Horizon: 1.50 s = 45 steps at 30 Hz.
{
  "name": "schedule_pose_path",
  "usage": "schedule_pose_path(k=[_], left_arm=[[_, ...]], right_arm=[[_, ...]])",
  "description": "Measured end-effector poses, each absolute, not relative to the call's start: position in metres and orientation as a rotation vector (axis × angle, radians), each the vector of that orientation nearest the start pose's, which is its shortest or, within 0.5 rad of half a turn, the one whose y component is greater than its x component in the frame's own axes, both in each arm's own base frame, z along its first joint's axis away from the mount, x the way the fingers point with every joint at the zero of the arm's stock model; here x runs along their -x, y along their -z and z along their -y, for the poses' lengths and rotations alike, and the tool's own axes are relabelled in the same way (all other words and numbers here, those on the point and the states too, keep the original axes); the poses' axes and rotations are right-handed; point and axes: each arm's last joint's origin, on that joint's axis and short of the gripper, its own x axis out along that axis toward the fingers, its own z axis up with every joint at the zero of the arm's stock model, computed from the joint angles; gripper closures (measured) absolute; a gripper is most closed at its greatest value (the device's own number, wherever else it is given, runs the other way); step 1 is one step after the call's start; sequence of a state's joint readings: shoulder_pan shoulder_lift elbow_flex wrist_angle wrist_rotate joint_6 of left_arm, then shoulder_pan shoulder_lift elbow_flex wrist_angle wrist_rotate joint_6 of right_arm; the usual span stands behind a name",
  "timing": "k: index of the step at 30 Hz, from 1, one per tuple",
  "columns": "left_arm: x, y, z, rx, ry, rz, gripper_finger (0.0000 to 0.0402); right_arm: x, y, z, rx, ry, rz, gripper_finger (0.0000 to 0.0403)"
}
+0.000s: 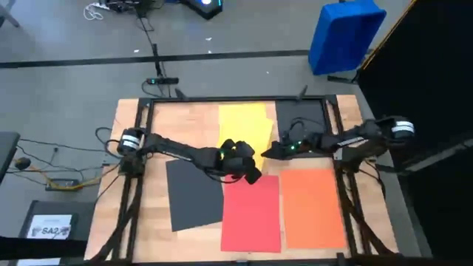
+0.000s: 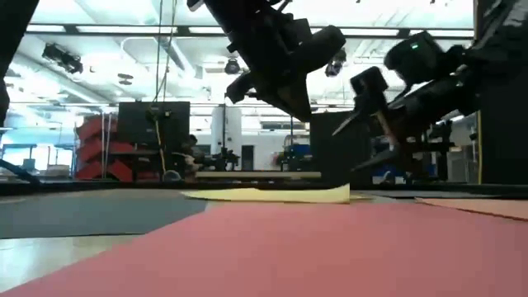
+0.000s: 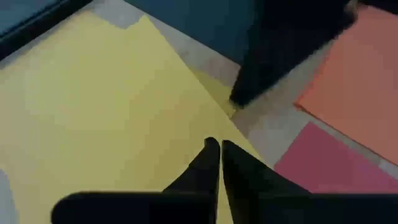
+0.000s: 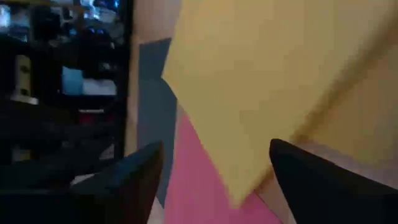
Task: Organize paper
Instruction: Stack the yellow paper on top of the yellow paper
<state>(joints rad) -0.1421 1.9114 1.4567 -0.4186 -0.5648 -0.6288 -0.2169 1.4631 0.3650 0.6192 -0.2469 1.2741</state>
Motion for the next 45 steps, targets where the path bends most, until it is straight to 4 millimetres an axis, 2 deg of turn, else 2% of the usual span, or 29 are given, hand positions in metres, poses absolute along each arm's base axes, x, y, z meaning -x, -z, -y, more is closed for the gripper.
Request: schedule_pose_path(k=[5, 12, 16, 18, 21, 24, 26, 31, 34, 38, 45], left_arm=[[-0.403, -0.224, 0.04, 0.22, -0.652, -0.761, 0.0402], [-0.389, -0.253, 0.019, 0.157, -0.589, -0.786, 0.0402], [-0.374, -0.256, -0.01, 0.168, -0.533, -0.81, 0.0402], [-0.364, -0.25, -0.029, 0.184, -0.546, -0.816, 0.0402], [-0.348, -0.229, -0.064, 0.26, -0.545, -0.832, 0.0402], [-0.332, -0.206, -0.093, 0.35, -0.491, -0.814, 0.0402], [-0.324, -0.198, -0.109, 0.413, -0.462, -0.771, 0.0402], [-0.305, -0.188, -0.14, 0.463, -0.503, -0.789, 0.0402], [-0.297, -0.187, -0.154, 0.457, -0.54, -0.803, 0.0402], [-0.285, -0.182, -0.171, 0.444, -0.574, -0.852, 0.0402], [-0.268, -0.173, -0.195, 0.448, -0.562, -0.918, 0.0402]], right_arm=[[-0.25, -0.123, 0.049, -1.313, 0.185, -0.463, 0.0133], [-0.244, -0.151, 0.067, -1.143, 0.049, -0.306, 0.0145], [-0.233, -0.165, 0.076, -1.055, 0.055, -0.322, 0.0164], [-0.228, -0.17, 0.079, -0.996, 0.101, -0.388, 0.0175], [-0.218, -0.175, 0.086, -0.886, 0.256, -0.543, 0.0196], [-0.212, -0.184, 0.095, -0.736, 0.418, -0.711, 0.0221], [-0.211, -0.191, 0.102, -0.63, 0.488, -0.804, 0.024], [-0.219, -0.204, 0.119, -0.391, 0.501, -0.955, 0.0299], [-0.226, -0.2, 0.127, -0.26, 0.476, -1.037, 0.0339], [-0.235, -0.184, 0.135, -0.141, 0.425, -1.146, 0.0392], [-0.246, -0.153, 0.159, -0.162, 0.412, -1.274, 0.0402]])
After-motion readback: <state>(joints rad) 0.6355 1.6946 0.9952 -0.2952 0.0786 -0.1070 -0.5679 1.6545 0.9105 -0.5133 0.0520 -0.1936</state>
